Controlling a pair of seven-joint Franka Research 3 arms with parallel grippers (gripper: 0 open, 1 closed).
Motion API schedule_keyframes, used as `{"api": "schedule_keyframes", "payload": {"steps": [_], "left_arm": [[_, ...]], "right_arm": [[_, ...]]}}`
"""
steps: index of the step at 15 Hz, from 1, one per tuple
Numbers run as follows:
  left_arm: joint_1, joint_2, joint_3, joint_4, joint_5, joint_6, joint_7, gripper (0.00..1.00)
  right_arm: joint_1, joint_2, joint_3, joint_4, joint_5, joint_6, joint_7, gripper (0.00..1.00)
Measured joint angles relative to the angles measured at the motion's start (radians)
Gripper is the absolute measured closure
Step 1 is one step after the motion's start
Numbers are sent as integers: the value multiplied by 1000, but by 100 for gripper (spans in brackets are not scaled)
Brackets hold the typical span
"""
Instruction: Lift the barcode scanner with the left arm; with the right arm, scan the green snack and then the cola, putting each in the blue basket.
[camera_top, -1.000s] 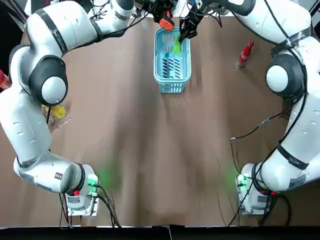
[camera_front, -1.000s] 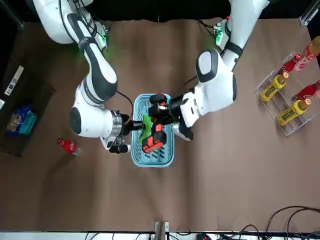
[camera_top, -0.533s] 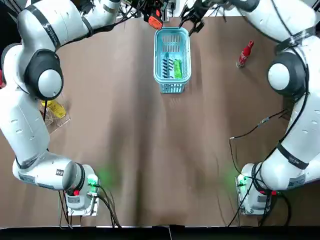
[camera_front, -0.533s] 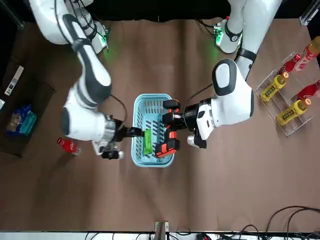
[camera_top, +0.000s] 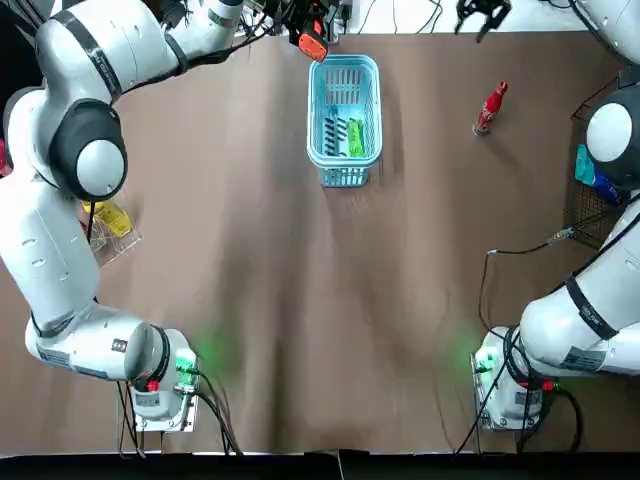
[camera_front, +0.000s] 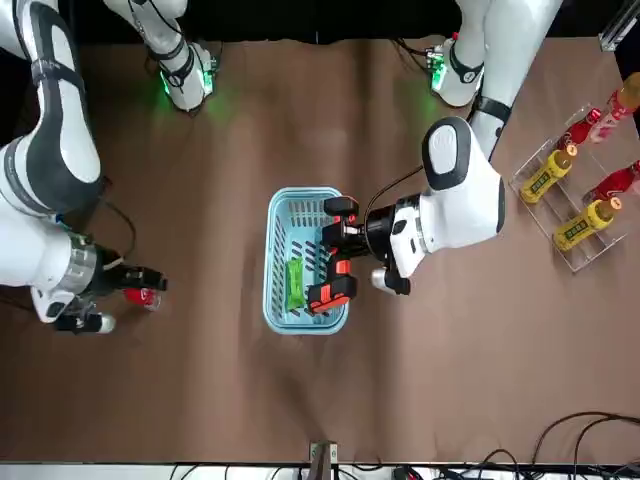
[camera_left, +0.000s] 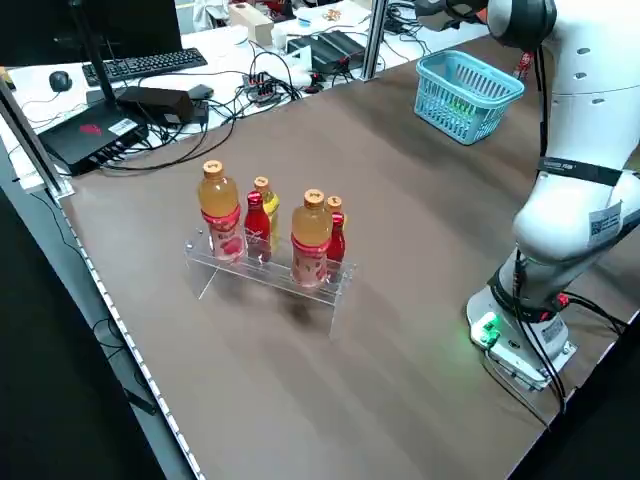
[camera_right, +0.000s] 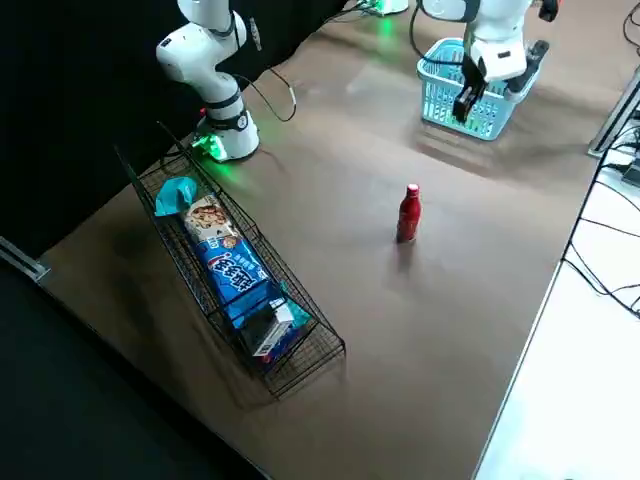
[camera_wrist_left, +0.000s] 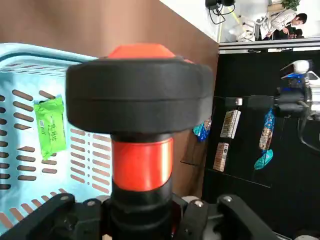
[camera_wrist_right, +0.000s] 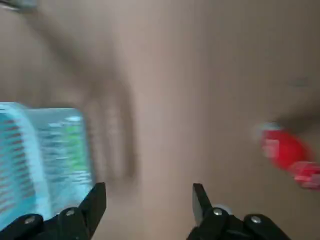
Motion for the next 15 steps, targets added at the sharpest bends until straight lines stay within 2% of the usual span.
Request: {"api": "schedule_keyframes", "payload": {"steps": [2,4,7,11,15], "left_arm": [[0,0,0,0,0,0,0,93],[0,0,0,0,0,0,0,93],[-3,0,0,-2,0,-1,0,93],[-8,0,0,-3,0,-1,0,93],[-10,0,0,-3,0,-1,0,93]], "right_arm": [[-4,4,0,-29,-107,-3,0,22],[-24,8,-2,-56,-161,-1,-8,24],[-88,9,-4,-81,-170,3,-45,31],[-129,22,-4,-90,-176,4,-51,32],[-136,95,-4,-93,-223,27,-51,32]]}}
